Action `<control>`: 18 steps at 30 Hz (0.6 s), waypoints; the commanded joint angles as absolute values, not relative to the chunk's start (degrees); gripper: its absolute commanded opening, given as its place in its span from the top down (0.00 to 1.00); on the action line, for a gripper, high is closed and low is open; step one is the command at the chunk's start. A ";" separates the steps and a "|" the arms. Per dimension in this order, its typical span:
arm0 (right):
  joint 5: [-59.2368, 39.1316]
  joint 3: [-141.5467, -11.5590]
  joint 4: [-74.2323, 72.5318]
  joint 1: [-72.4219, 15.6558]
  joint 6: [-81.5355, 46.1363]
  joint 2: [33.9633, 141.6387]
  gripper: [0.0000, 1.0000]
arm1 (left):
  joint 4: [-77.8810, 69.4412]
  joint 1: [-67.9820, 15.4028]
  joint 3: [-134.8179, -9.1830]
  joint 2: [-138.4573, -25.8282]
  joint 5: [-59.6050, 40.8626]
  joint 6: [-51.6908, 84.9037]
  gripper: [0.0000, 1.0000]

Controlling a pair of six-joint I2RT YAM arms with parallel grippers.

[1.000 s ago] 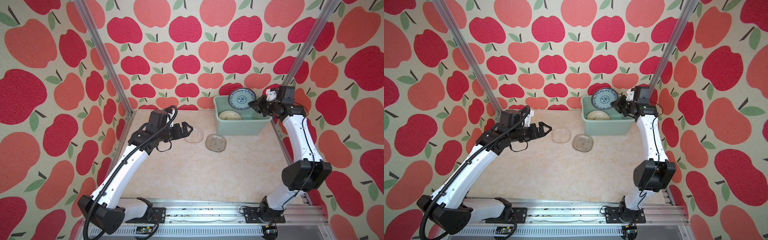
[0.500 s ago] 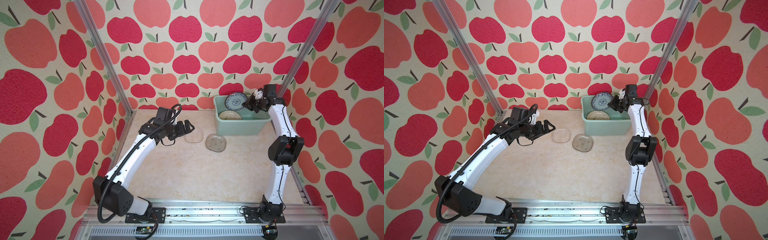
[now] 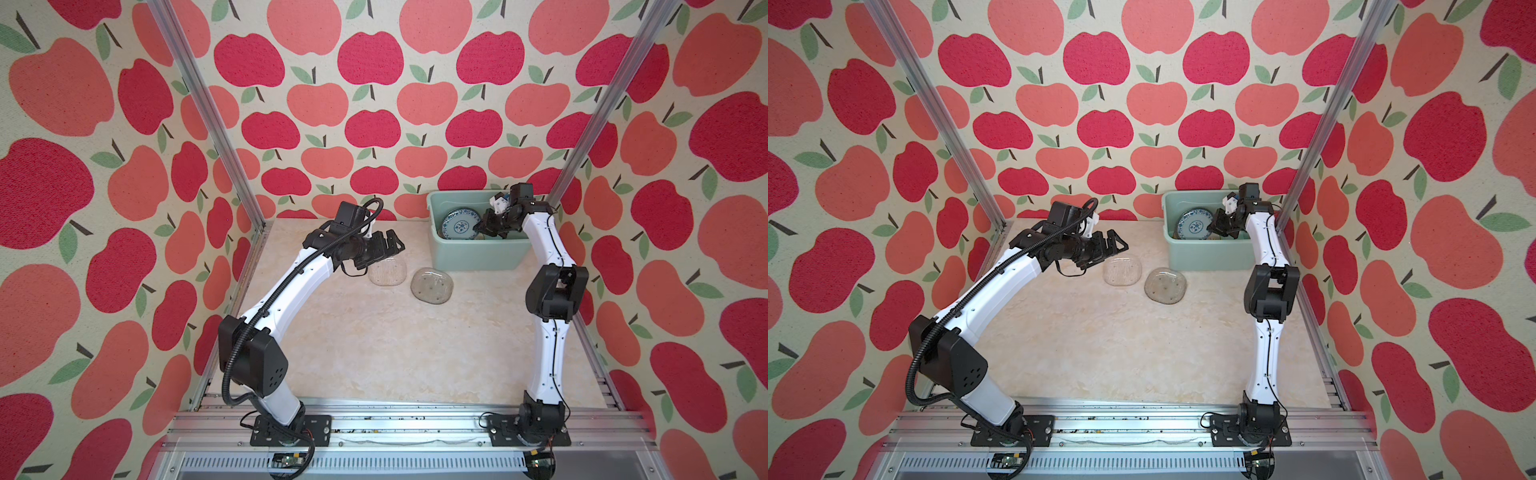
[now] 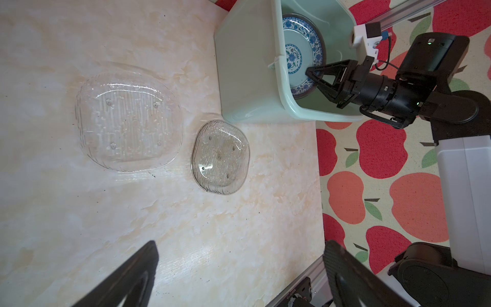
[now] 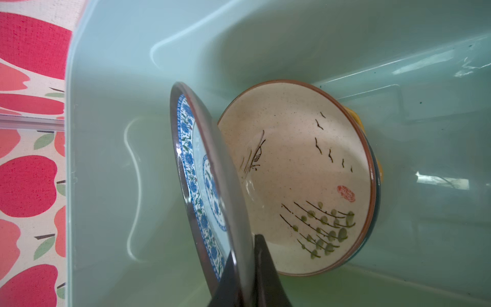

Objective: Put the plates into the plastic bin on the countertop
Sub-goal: 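Lower the blue floral plate onto the stack and open the right gripper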

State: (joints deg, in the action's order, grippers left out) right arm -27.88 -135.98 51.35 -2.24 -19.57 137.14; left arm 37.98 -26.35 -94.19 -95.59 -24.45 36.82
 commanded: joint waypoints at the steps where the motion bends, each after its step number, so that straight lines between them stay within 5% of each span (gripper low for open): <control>1: -29.79 -136.76 52.69 -2.57 -16.41 139.53 1.00 | 39.48 -26.94 -96.95 -97.69 -23.36 37.61 0.01; 8: -29.09 -137.52 51.63 -2.51 -15.59 142.66 0.99 | 40.81 -27.86 -99.37 -100.96 -23.20 37.31 0.01; 18: -27.78 -137.92 49.89 -2.45 -15.48 144.91 0.85 | 42.93 -28.65 -103.38 -105.31 -23.47 36.72 0.01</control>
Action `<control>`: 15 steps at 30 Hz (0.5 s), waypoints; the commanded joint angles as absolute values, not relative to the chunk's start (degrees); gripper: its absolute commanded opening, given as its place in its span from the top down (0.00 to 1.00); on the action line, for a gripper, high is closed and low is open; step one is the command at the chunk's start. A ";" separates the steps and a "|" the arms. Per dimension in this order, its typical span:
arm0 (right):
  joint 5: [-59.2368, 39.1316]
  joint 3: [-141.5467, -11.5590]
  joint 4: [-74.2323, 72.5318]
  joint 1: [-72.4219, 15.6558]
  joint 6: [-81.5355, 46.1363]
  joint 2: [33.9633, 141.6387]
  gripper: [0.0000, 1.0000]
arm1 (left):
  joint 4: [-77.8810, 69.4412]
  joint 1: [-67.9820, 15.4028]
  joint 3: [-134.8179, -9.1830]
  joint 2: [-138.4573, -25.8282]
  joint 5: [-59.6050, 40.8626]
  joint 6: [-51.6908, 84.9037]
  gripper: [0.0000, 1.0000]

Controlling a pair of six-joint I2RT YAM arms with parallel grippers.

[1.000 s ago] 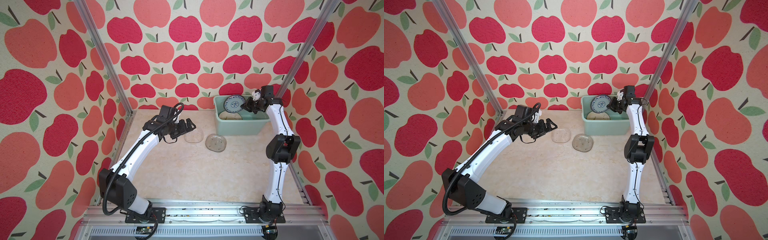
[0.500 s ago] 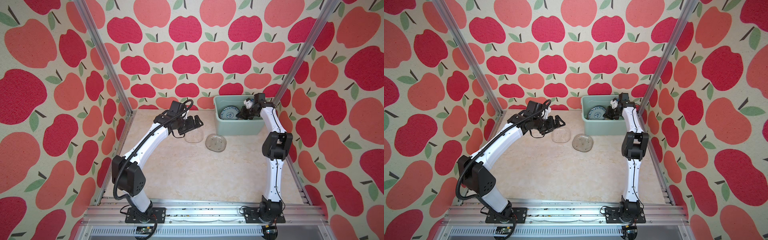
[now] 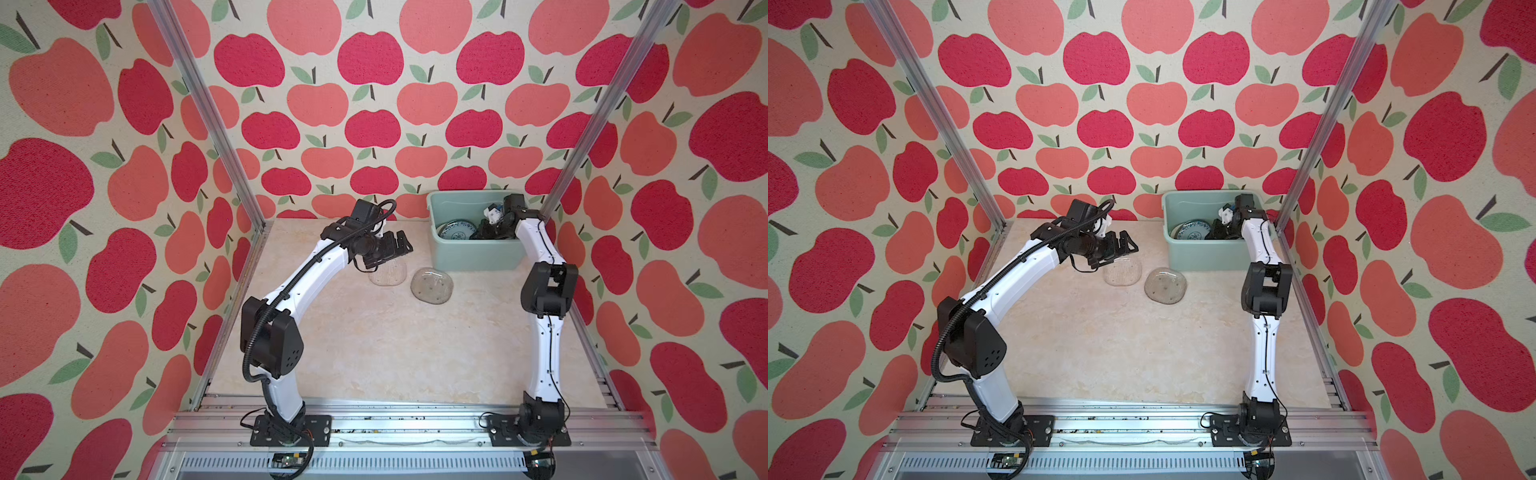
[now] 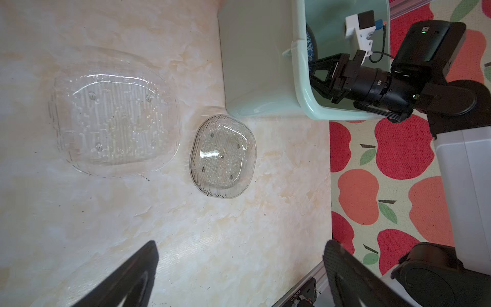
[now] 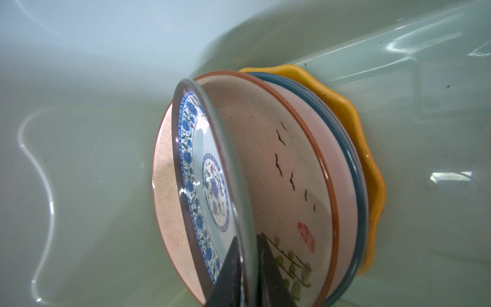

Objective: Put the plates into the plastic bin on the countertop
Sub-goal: 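Lower the blue floral plate onto the stack and open the right gripper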

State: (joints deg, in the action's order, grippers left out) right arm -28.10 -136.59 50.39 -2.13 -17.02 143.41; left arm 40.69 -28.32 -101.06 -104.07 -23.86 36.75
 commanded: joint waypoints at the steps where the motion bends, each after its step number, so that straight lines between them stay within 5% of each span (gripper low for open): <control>1: -27.51 -137.93 49.80 -2.35 -15.54 144.93 0.83 | 43.04 -28.73 -103.63 -105.68 -23.48 36.64 0.01; 5: -26.59 -137.91 49.39 -2.10 -15.57 144.84 0.77 | 43.57 -28.97 -104.65 -106.87 -23.47 36.56 0.01; 15: -22.54 -136.42 49.03 -1.58 -14.30 141.02 0.40 | 44.88 -29.88 -105.91 -107.60 -21.86 36.13 0.01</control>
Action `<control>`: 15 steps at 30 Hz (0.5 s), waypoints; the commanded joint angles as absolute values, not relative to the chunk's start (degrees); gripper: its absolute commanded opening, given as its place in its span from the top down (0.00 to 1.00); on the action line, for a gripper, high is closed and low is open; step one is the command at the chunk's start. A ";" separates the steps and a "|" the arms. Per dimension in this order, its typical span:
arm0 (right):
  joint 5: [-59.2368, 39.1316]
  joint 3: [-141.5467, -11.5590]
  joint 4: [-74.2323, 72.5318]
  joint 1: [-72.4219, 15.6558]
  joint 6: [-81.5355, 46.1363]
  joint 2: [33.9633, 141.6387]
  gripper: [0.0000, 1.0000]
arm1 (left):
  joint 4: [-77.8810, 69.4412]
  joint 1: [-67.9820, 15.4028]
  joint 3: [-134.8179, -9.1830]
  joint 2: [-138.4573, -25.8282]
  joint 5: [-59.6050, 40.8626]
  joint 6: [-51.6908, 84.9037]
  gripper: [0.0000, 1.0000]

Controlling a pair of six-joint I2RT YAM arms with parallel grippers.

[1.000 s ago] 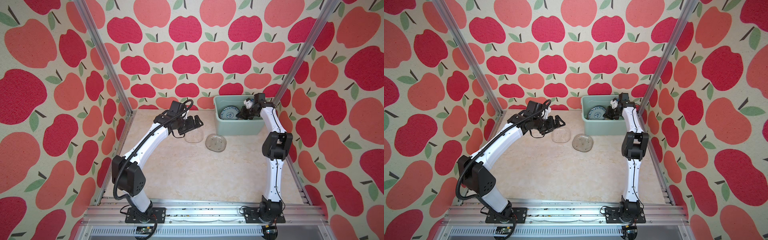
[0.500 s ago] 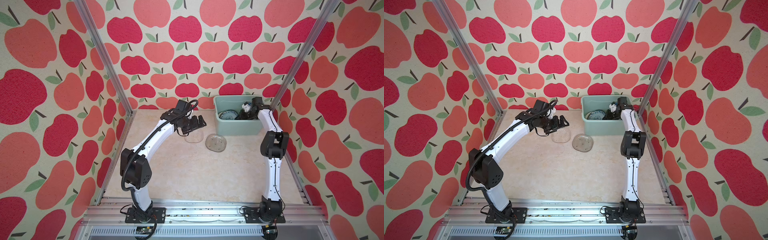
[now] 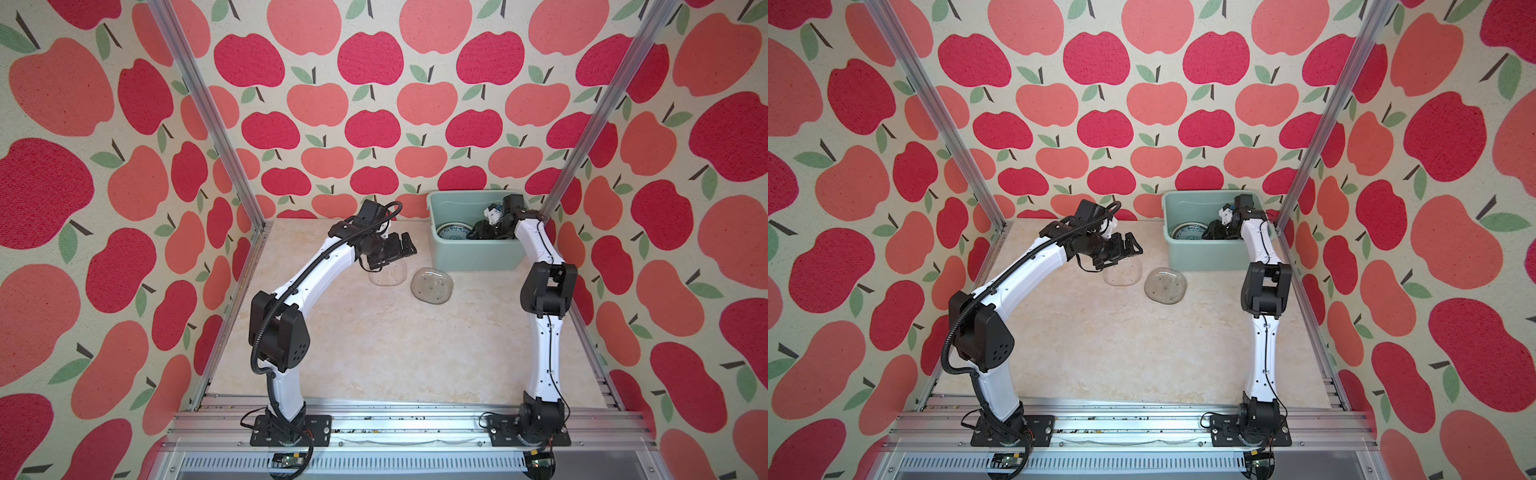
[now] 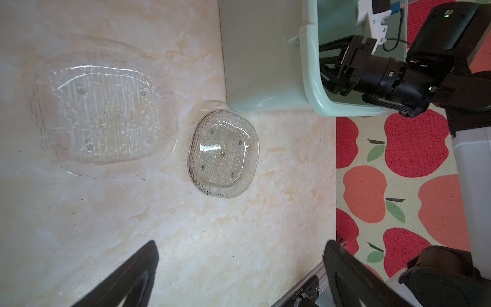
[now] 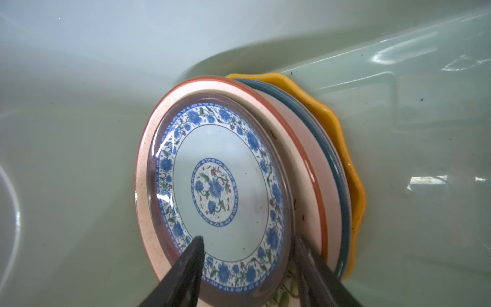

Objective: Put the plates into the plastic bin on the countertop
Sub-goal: 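Lower the blue floral plate onto the stack and open the right gripper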

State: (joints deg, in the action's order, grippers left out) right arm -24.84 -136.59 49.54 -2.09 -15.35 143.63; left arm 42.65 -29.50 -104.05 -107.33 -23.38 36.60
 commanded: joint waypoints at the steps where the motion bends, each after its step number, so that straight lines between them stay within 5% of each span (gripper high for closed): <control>1: -21.98 -135.73 48.39 -1.58 -14.32 140.30 0.38 | 45.07 -29.98 -105.91 -107.42 -21.44 36.06 0.01; 15: -17.62 -131.44 45.24 -1.27 -14.94 129.18 0.28 | 45.61 -31.31 -103.09 -101.92 -16.32 35.50 0.01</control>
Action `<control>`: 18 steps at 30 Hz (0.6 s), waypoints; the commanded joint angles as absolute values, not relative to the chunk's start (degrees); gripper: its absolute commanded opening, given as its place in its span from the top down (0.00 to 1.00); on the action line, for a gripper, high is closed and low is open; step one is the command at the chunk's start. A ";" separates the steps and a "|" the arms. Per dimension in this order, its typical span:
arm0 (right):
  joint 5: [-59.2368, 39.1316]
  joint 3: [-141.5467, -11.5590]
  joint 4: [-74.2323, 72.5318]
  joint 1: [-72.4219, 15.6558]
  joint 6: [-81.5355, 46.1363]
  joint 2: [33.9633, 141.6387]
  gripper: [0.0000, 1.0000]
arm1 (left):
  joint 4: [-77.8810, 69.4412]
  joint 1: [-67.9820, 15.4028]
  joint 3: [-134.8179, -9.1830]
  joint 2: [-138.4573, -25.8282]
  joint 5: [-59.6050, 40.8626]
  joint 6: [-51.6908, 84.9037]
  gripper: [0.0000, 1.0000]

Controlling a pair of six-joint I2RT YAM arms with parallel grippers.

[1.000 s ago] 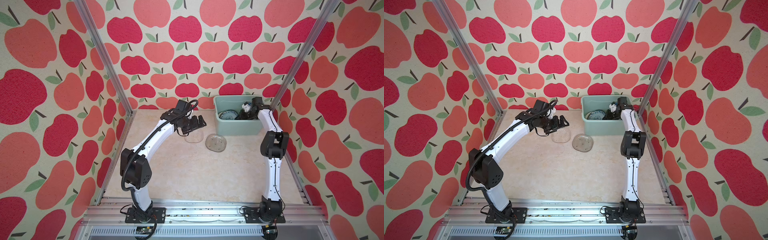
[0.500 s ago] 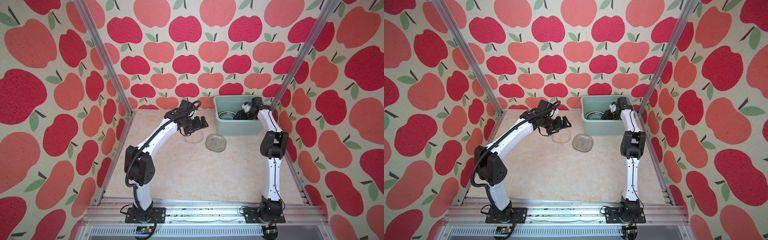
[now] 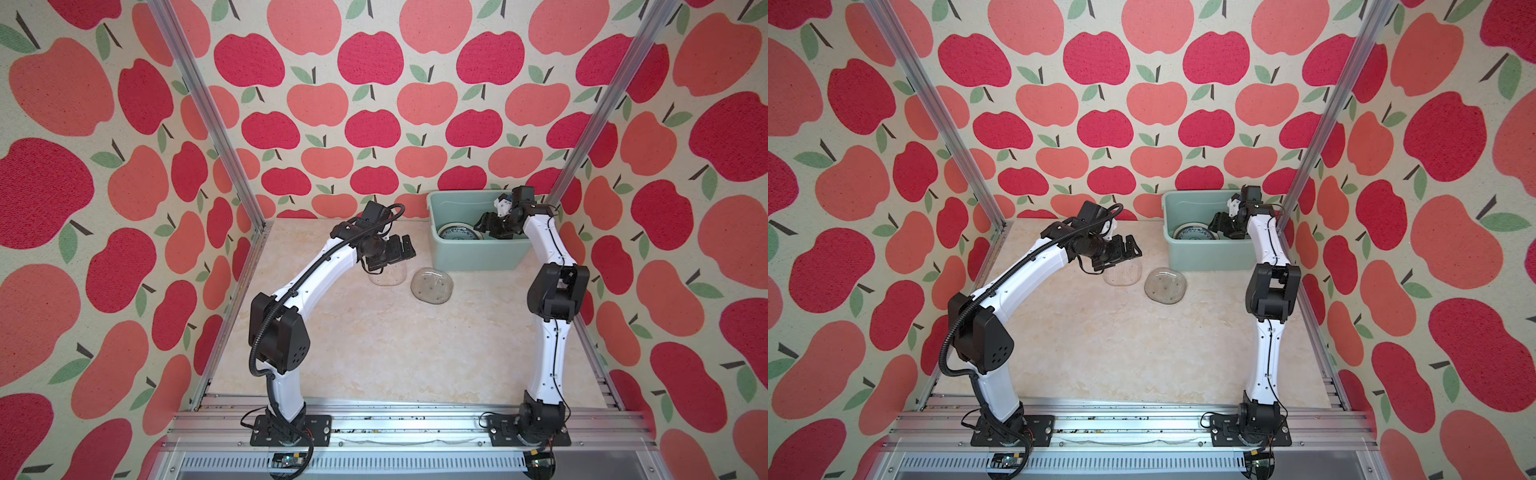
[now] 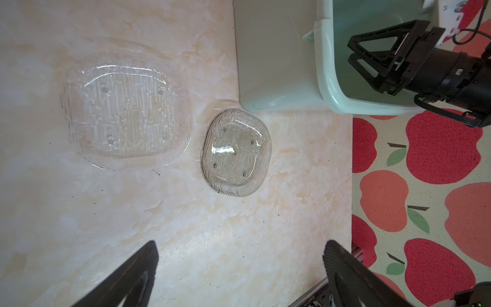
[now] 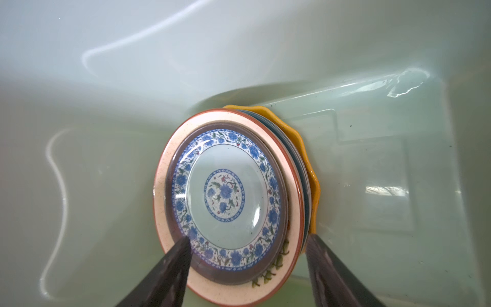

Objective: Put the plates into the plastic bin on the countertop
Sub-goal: 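Lower the blue floral plate onto the stack and open the right gripper, then raise the right gripper from the bin and move it toward the glass plates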

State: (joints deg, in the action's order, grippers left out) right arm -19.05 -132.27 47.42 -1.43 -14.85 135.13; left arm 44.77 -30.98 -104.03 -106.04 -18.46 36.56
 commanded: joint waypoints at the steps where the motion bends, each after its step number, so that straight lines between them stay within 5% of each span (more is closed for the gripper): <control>1: -17.50 -131.40 45.46 -1.27 -15.11 128.19 0.28 | 45.00 -31.31 -102.08 -101.02 -16.05 35.75 0.01; 10: -17.04 -123.35 45.17 -4.24 -18.64 112.84 0.29 | 42.20 -31.39 -94.48 -92.92 -14.97 35.60 0.01; 18: -13.07 -95.02 37.69 -13.40 -27.05 88.14 0.33 | 39.99 -31.59 -83.72 -82.61 -17.66 33.29 0.01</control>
State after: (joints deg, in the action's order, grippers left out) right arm -15.51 -102.00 40.29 -11.07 -22.50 94.02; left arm 41.36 -31.38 -86.70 -86.30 -16.56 35.00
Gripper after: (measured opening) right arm 0.674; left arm 0.992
